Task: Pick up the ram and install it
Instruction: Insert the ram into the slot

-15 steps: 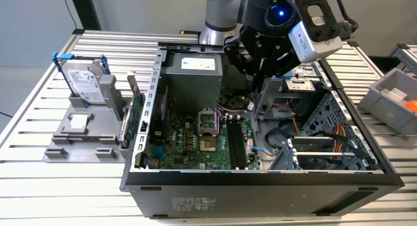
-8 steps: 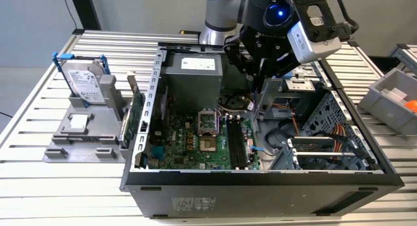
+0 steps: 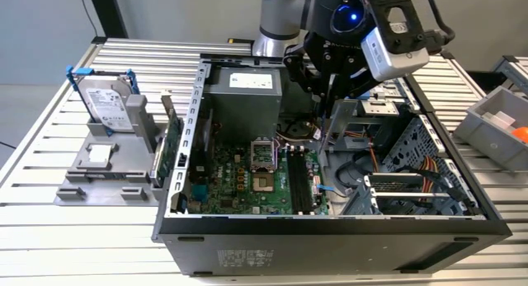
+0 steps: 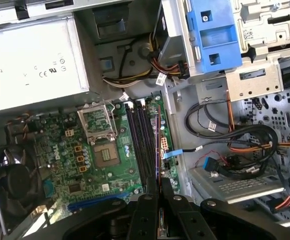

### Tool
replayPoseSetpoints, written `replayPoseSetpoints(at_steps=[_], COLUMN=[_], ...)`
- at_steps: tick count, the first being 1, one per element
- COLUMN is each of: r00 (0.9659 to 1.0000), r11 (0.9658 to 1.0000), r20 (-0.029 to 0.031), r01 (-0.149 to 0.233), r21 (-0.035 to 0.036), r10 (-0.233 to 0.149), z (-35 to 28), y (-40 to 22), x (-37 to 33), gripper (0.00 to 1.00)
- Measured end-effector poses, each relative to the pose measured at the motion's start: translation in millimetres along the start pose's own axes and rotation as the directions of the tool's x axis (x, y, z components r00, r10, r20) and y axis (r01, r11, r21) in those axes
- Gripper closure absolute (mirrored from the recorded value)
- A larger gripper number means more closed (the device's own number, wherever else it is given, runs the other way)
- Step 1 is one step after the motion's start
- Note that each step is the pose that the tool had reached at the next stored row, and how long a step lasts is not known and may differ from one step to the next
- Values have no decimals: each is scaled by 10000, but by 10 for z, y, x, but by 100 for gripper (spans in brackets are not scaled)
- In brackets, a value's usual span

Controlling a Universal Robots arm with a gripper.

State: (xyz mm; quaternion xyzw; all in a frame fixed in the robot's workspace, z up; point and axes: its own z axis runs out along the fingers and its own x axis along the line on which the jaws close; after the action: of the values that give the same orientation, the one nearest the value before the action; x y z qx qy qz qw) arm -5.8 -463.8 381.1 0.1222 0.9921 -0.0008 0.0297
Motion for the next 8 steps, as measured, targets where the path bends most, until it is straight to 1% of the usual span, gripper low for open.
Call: replayPoseSetpoints(at_steps=[3,5,8], r00=[10000,10000,9989], r11=[10000,10000,9989], r20=[0,0,-1], r01=[-6,63,477], r21=[0,-2,-27], r10=[6,-63,-477], z=[3,7,25], y=[2,3,4], x=[-2,-8,-14], gripper=[100,100,100])
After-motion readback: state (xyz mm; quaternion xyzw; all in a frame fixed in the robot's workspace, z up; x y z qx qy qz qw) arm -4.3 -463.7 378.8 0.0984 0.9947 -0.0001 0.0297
